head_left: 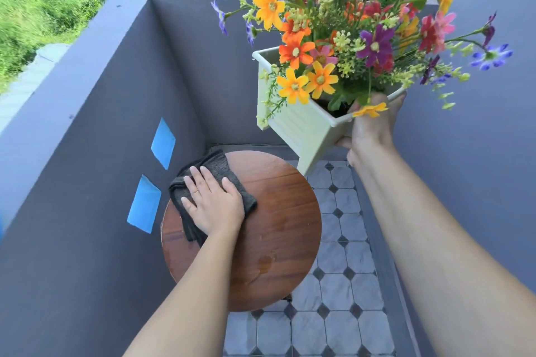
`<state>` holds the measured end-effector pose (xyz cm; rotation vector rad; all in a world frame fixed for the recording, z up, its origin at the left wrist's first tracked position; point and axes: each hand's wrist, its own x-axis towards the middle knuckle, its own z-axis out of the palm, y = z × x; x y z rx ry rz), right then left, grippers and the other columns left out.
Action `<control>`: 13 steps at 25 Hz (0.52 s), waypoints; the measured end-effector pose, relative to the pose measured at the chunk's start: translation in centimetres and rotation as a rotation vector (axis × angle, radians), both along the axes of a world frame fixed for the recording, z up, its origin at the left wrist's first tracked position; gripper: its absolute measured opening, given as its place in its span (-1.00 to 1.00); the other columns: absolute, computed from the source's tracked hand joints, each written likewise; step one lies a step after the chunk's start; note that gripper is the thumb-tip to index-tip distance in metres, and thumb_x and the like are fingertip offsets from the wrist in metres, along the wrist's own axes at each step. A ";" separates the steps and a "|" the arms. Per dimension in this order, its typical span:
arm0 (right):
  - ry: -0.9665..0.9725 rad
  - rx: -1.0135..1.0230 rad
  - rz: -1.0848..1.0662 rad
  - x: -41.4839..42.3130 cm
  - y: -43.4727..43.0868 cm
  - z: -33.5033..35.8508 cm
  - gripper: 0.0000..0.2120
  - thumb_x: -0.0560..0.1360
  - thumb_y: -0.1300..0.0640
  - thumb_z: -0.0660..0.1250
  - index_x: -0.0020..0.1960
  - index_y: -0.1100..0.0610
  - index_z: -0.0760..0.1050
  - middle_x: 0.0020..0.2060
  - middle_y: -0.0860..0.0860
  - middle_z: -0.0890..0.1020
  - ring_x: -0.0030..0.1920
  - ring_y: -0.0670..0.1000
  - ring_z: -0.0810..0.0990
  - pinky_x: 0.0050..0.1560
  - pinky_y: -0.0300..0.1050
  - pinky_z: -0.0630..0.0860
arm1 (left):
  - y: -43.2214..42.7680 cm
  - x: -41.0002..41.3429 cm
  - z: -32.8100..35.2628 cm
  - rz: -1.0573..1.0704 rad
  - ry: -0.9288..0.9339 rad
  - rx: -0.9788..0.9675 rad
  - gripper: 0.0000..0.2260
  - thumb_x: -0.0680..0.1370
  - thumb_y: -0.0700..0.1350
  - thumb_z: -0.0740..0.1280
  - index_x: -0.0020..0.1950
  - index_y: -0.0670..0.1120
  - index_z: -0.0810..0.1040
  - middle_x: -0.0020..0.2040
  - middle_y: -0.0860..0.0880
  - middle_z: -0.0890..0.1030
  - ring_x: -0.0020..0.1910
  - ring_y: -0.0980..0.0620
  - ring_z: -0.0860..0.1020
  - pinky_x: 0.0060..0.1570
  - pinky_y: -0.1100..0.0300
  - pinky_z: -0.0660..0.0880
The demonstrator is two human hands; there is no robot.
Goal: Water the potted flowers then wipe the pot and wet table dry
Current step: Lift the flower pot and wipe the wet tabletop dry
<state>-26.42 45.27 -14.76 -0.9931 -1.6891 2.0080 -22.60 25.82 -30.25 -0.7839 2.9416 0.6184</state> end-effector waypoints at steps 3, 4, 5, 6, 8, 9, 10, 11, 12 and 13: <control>-0.015 0.017 0.012 0.9 -0.4 0.3 -0.05 0.21 0.03 0.08 0.58 -0.12 -0.13 0.11 0.02 0.39 -0.06 0.04 0.47 0.11 0.26 0.56 | -0.5 1.9 -0.1 0.060 -0.005 -0.006 -0.48 0.62 0.03 -0.05 0.54 -0.12 -0.04 0.57 -0.05 -0.07 0.54 -0.02 -0.12 0.45 -0.12 -0.11; -0.008 0.019 0.019 1.3 -0.4 0.3 -0.06 0.23 0.04 0.08 0.58 -0.12 -0.13 0.11 0.02 0.39 -0.10 0.02 0.47 0.10 0.24 0.56 | -0.6 2.5 -0.1 0.076 -0.008 -0.010 -0.48 0.62 0.03 -0.05 0.54 -0.12 -0.04 0.57 -0.05 -0.07 0.54 -0.03 -0.12 0.45 -0.12 -0.11; 0.002 0.017 0.026 1.6 -0.5 0.5 -0.07 0.23 0.04 0.08 0.59 -0.13 -0.12 0.10 0.01 0.39 -0.15 0.00 0.46 0.09 0.22 0.56 | -0.7 3.1 -0.1 0.092 -0.009 -0.013 -0.48 0.62 0.03 -0.05 0.54 -0.13 -0.04 0.57 -0.05 -0.07 0.54 -0.03 -0.12 0.44 -0.12 -0.10; 0.013 0.011 0.030 1.9 -0.6 0.6 -0.06 0.22 0.03 0.08 0.59 -0.13 -0.11 0.08 0.01 0.40 -0.21 -0.02 0.45 0.05 0.19 0.56 | -0.8 3.7 0.0 0.109 -0.011 -0.014 -0.48 0.62 0.02 -0.05 0.54 -0.13 -0.04 0.57 -0.06 -0.07 0.54 -0.03 -0.12 0.44 -0.12 -0.10; 0.026 0.002 0.031 2.5 -0.7 0.9 -0.05 0.19 0.02 0.07 0.58 -0.14 -0.09 0.07 0.00 0.40 -0.28 -0.04 0.44 -0.02 0.16 0.57 | -1.0 4.9 0.0 0.134 -0.020 -0.015 -0.48 0.62 0.02 -0.06 0.54 -0.13 -0.05 0.57 -0.06 -0.08 0.54 -0.04 -0.13 0.45 -0.12 -0.11; 0.029 0.000 0.036 2.9 -0.8 1.0 -0.05 0.19 0.02 0.07 0.58 -0.14 -0.09 0.06 -0.01 0.40 -0.30 -0.05 0.43 -0.07 0.13 0.56 | -1.0 5.5 0.0 0.147 -0.020 -0.011 -0.48 0.62 0.02 -0.06 0.54 -0.14 -0.05 0.57 -0.06 -0.08 0.54 -0.04 -0.14 0.45 -0.12 -0.11; 0.032 -0.002 0.041 3.2 -0.8 1.1 -0.05 0.19 0.02 0.07 0.58 -0.14 -0.09 0.04 -0.01 0.40 -0.31 -0.06 0.42 -0.12 0.08 0.54 | -1.0 6.2 0.0 0.158 -0.018 -0.004 -0.48 0.62 0.02 -0.06 0.54 -0.14 -0.05 0.57 -0.07 -0.08 0.54 -0.04 -0.14 0.45 -0.12 -0.11; 0.036 -0.005 0.044 3.6 -0.8 1.2 -0.05 0.19 0.03 0.07 0.58 -0.14 -0.09 0.04 -0.01 0.40 -0.32 -0.07 0.42 -0.16 0.03 0.51 | -0.9 6.9 0.0 0.169 -0.014 0.001 -0.48 0.62 0.02 -0.05 0.54 -0.14 -0.05 0.57 -0.07 -0.08 0.54 -0.04 -0.13 0.45 -0.12 -0.11; 0.040 -0.011 0.044 4.0 -0.7 1.2 -0.05 0.19 0.03 0.06 0.58 -0.14 -0.10 0.03 -0.02 0.41 -0.32 -0.08 0.42 -0.19 -0.01 0.49 | -0.8 7.7 0.0 0.179 -0.010 0.003 -0.48 0.62 0.02 -0.05 0.54 -0.14 -0.04 0.57 -0.07 -0.08 0.54 -0.04 -0.13 0.45 -0.12 -0.11; 0.041 -0.015 0.043 4.3 -0.7 1.2 -0.05 0.19 0.02 0.06 0.58 -0.14 -0.10 0.04 -0.02 0.41 -0.31 -0.09 0.43 -0.20 -0.03 0.47 | -0.6 8.5 -0.1 0.188 -0.007 0.005 -0.48 0.62 0.02 -0.04 0.54 -0.14 -0.04 0.57 -0.07 -0.07 0.54 -0.04 -0.12 0.45 -0.13 -0.11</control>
